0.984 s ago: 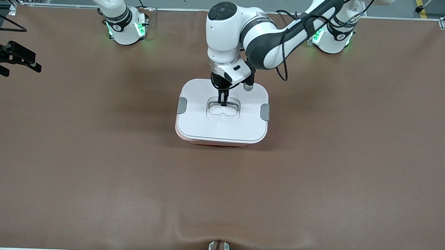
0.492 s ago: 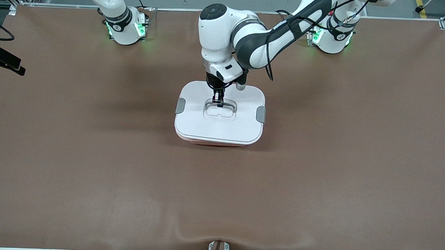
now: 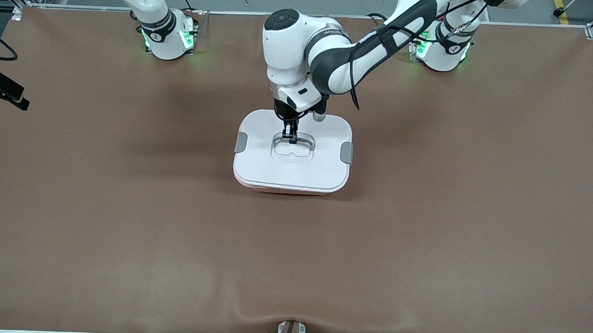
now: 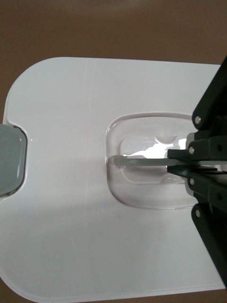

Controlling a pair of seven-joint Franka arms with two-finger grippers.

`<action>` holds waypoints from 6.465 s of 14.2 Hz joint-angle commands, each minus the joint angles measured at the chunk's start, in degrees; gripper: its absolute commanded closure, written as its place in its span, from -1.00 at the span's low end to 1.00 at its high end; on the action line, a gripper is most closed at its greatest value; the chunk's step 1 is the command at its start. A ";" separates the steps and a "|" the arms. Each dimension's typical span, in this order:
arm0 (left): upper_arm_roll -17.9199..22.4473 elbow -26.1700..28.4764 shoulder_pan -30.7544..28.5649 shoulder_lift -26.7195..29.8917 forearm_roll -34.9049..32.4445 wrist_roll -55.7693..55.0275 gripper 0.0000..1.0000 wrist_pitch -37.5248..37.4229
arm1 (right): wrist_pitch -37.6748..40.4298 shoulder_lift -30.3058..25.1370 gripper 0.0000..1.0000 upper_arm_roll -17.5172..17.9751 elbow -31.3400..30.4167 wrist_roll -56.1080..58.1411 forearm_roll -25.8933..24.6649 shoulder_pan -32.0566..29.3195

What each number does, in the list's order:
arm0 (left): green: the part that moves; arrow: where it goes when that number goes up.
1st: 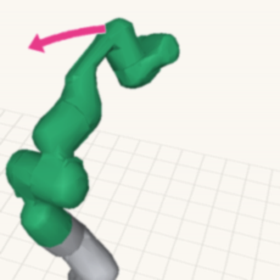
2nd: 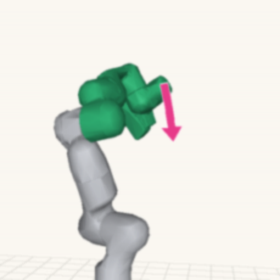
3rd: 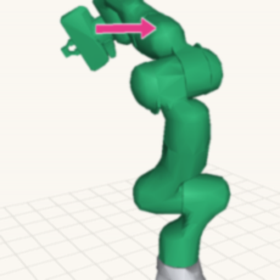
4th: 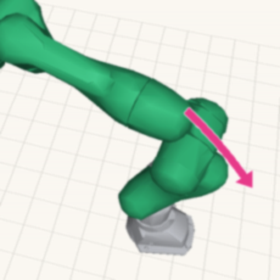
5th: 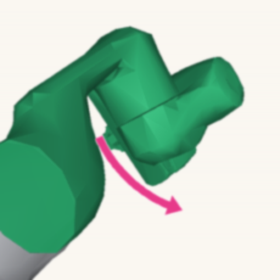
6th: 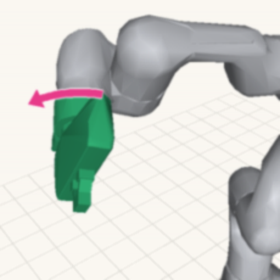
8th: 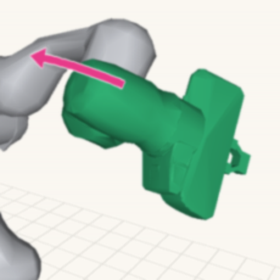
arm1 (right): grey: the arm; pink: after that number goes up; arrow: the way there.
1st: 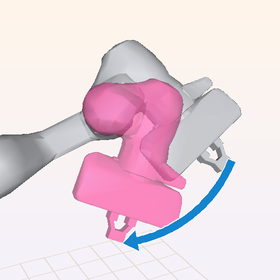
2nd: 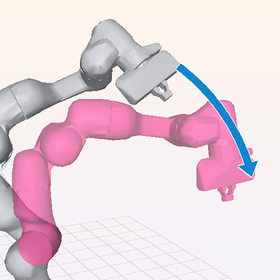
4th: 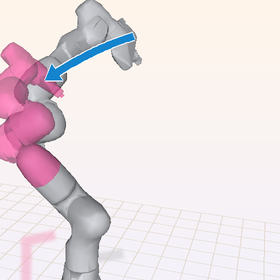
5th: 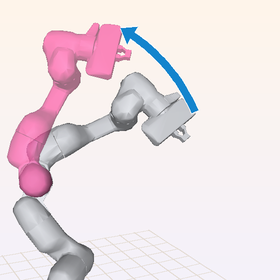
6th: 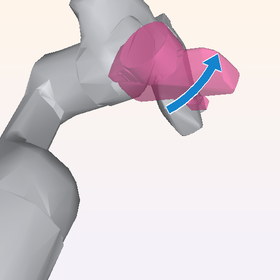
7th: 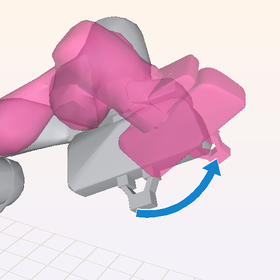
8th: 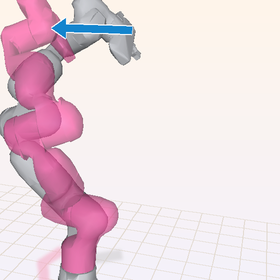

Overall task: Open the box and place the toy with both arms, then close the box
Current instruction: 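Press the lid down onto the box with the left gripper, then release the lid handle and raise the left gripper away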

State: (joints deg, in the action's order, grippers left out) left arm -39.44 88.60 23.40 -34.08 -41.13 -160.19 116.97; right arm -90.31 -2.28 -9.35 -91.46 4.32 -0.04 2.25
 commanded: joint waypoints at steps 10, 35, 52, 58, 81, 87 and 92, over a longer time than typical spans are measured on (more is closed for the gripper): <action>-0.02 -1.32 1.30 -1.78 -4.92 -17.61 1.00 1.51 | 2.94 -2.03 -1.00 0.82 -1.79 -3.88 -0.05 0.03; -0.02 -0.62 2.09 -2.30 -6.77 -24.65 1.00 0.98 | 3.65 -1.94 -1.00 0.73 -1.62 -3.97 1.27 -0.23; -0.19 6.67 1.12 1.48 -8.79 -24.82 1.00 0.98 | 3.91 -1.94 -1.00 1.00 -1.71 -5.11 1.45 0.73; -0.11 6.76 0.95 0.95 -8.88 -24.74 1.00 1.51 | 3.91 -1.94 -1.00 1.00 -1.71 -5.11 1.45 0.73; -0.55 4.13 -16.17 19.93 20.99 24.79 -1.00 -2.62 | 3.91 -1.94 -1.00 1.00 -1.71 -6.16 1.45 1.09; -0.46 1.67 -24.96 20.29 26.27 43.52 -1.00 -7.53 | 4.00 -1.94 -1.00 1.00 -1.71 -6.16 1.45 1.00; -0.55 -0.27 -32.96 20.46 31.46 59.96 -1.00 -9.65 | 3.73 -1.85 -1.00 0.91 -1.71 -6.16 1.45 1.00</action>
State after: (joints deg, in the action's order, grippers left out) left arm -39.41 89.00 -6.77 -14.86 -11.84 -106.15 109.34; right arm -86.42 -2.83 -8.14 -92.12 -1.13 0.86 2.86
